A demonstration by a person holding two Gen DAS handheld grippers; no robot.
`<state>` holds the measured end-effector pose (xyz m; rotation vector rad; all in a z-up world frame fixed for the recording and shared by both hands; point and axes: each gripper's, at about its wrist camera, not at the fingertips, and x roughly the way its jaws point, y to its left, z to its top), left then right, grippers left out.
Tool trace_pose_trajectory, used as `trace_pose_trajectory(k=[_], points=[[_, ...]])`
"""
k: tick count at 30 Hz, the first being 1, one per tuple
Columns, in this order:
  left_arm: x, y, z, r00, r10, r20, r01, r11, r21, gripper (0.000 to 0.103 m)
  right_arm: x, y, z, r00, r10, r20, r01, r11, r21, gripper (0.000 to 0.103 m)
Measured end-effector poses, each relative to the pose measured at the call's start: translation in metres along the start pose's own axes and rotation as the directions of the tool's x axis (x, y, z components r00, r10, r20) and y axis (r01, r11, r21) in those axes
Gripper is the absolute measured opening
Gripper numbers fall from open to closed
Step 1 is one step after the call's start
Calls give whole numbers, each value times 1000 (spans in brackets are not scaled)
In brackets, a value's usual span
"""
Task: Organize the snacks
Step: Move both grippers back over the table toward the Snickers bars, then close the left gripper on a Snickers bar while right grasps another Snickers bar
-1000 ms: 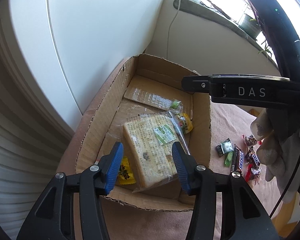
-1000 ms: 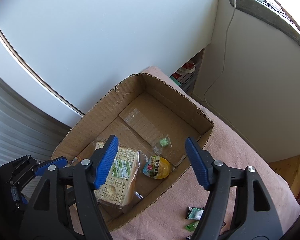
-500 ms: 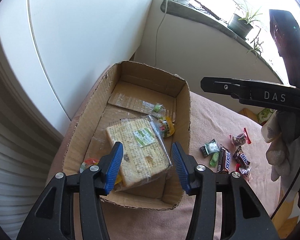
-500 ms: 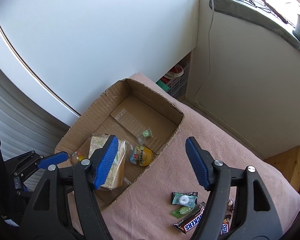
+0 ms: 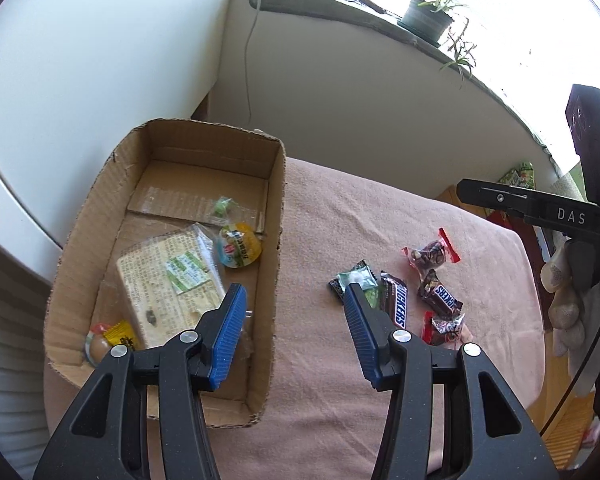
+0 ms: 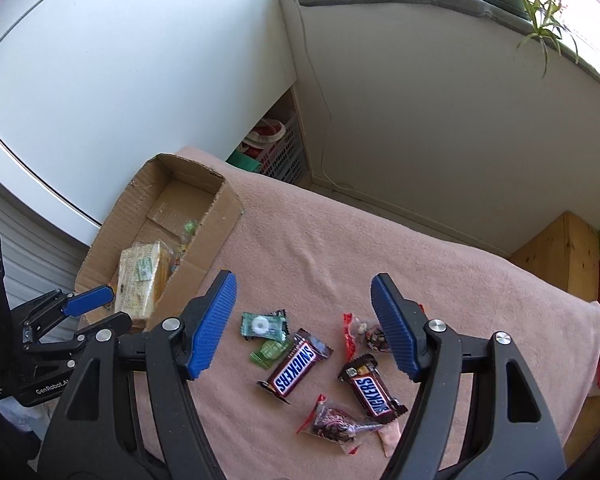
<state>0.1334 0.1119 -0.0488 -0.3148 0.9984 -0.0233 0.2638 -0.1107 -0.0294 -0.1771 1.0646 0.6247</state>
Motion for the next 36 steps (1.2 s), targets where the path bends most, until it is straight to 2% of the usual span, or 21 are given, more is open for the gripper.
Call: trace_pose_trajectory(k=[8,17,19,24,26,28,36], points=[[22,-36,-2,997,-59,-59,63,995,71,50,-3,-54,-56,996,-50,-78,57,995,84,72],[46,-66,-8,987,-99,-128,116,985,132,50,15,-75,-114,983,-78,-164,102,984,146,72],[50,-70,-10,984,-107,-143,127,982,139,49,18,-77,-117,982,-82,-168,106,985,136,72],[66,-85,-13,977,-118,-178,147,976,161,39,27,-69,-109,981,-86,-173,99,993,64,65],[73,-89,-14,973,-120,-197,155,974,168,34,36,-65,-104,978,-87,-190,95,995,34,57],[79,-95,-15,970,-125,-210,163,971,175,32,46,-63,-100,974,-80,-213,85,996,14,44],[98,-104,-16,963,-99,-249,150,969,195,32,70,-52,-91,962,-66,-263,56,997,-49,44]])
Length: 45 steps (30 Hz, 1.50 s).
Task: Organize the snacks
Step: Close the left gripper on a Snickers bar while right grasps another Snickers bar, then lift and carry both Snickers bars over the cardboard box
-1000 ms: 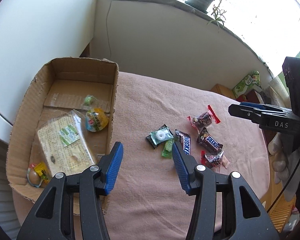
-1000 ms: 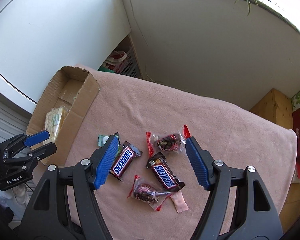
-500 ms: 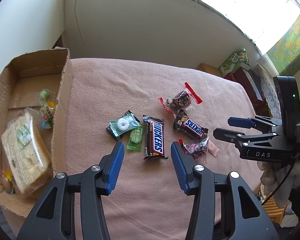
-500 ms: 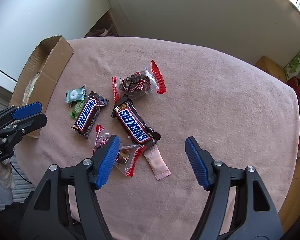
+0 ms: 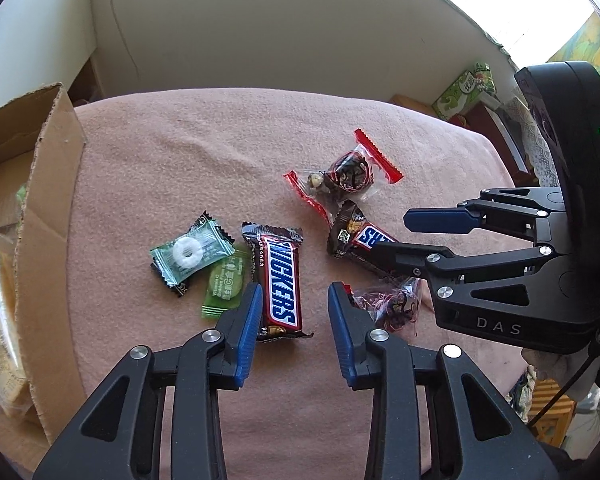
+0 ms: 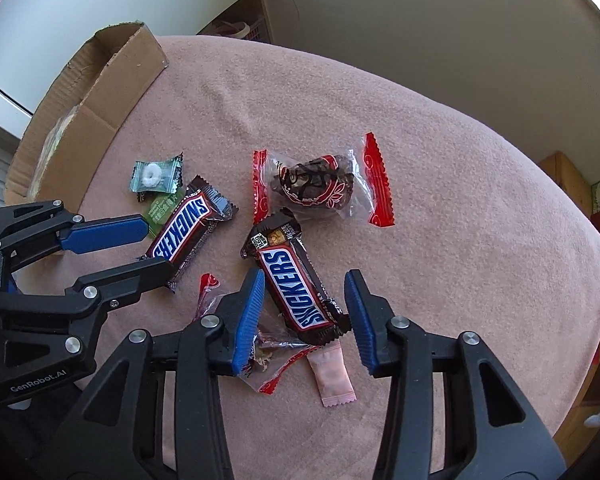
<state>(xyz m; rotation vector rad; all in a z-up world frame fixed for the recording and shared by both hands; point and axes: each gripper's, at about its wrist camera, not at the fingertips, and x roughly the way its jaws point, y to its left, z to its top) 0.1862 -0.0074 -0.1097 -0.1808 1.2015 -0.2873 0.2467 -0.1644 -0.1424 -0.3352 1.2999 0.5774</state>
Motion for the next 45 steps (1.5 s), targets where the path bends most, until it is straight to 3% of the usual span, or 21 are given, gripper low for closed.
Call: trace_pose_trajectory(k=[7,19,32,45], points=[[13,4,4,1000,21,-24,-21,1000,-16,32,19,10,1,999,-15,-43,13,999,-47,44],[24,4,5,999,44,-32,-44,999,-4,27,30,21,3,999,-15,-42,13,999,-52,32],[-9,9,-3,999,-10,32,11,999,-37,27,-5,-12,-16,999,37,30,-38,999,39,31],[-58,28,-14,991,15,135,-1,995,-102,27,-63,-15,-20,990,24,142,-35,996,77,31]])
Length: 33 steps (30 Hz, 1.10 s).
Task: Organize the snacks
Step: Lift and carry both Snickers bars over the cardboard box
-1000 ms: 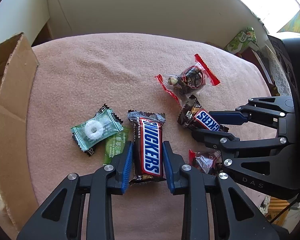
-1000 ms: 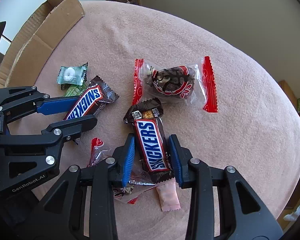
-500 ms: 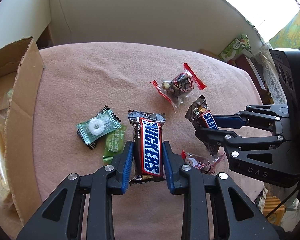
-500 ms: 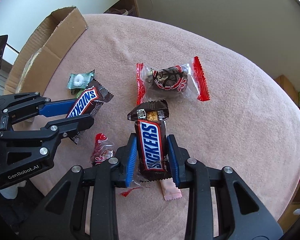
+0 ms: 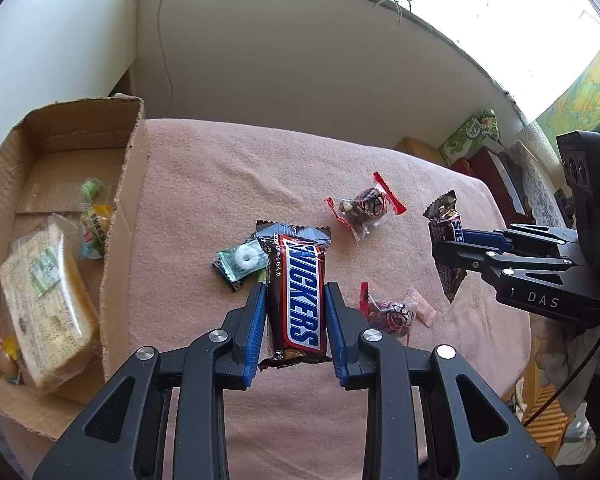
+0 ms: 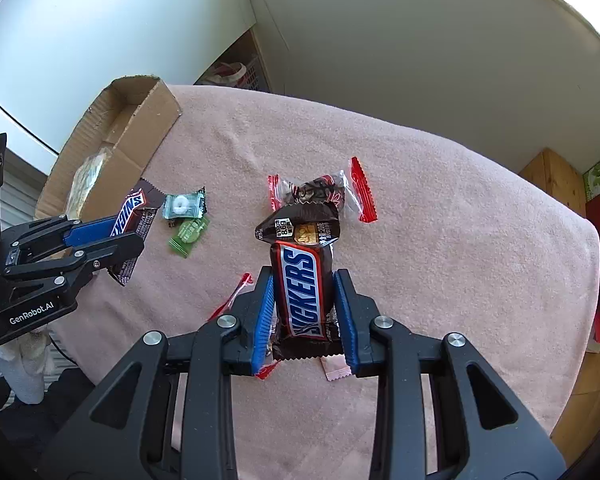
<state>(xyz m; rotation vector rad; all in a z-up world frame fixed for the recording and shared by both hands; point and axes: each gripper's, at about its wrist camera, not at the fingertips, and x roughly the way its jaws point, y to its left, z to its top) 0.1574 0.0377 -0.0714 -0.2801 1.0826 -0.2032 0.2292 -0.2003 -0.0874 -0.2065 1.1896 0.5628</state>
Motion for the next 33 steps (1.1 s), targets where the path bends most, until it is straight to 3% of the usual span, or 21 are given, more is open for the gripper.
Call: trace_pose_trajectory(k=[15,33], points=[[-51,55,-19,991,95,90,-81,986,-144,27,-7,69,31,997,59,54,-53,992,-113,31],[-94,138,-42,960,247,134,-193,925,-329,27,8,150,90,992,109,71,-86,957,-278,31]])
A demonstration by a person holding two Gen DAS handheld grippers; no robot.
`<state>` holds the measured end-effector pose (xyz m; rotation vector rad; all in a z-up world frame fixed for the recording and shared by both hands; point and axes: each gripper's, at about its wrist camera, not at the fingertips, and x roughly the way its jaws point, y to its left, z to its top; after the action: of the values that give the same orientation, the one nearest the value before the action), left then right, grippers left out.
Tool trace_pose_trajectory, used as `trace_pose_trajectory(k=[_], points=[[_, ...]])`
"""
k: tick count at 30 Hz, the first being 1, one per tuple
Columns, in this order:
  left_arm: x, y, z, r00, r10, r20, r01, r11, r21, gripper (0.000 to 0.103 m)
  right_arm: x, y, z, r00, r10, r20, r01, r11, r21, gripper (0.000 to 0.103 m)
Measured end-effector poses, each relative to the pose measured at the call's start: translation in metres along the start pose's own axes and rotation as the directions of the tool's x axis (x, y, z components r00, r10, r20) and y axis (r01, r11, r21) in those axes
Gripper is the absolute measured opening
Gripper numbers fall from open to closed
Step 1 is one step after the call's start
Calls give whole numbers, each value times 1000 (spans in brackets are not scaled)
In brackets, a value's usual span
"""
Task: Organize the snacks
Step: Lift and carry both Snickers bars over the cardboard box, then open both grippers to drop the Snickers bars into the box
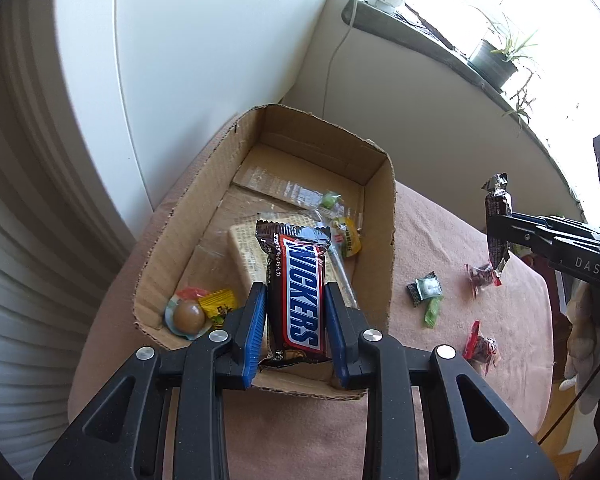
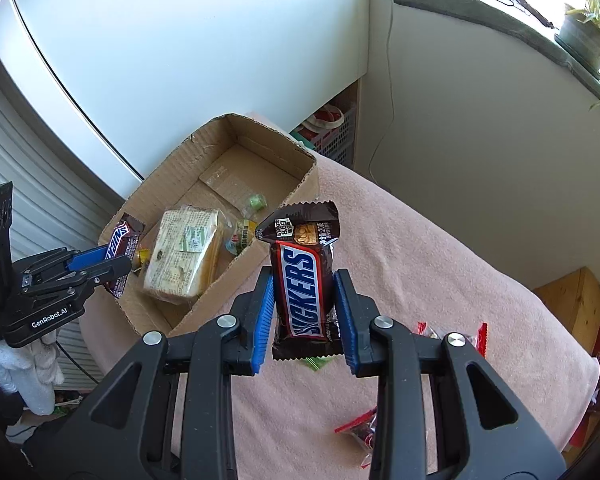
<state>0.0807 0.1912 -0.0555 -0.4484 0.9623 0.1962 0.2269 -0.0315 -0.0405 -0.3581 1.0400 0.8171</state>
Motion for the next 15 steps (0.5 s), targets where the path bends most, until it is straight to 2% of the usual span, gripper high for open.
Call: trace_pose_trajectory(k=[6,15], points=[[-1,16,3,1000,30,11,-29,999,-27,27,20,21,16,1000,10,-17,-11,999,-53,31],[3,27,3,999,35,3,-35,998,-49,27,49,50,34,998,26,-51,-31,994,-104,31]])
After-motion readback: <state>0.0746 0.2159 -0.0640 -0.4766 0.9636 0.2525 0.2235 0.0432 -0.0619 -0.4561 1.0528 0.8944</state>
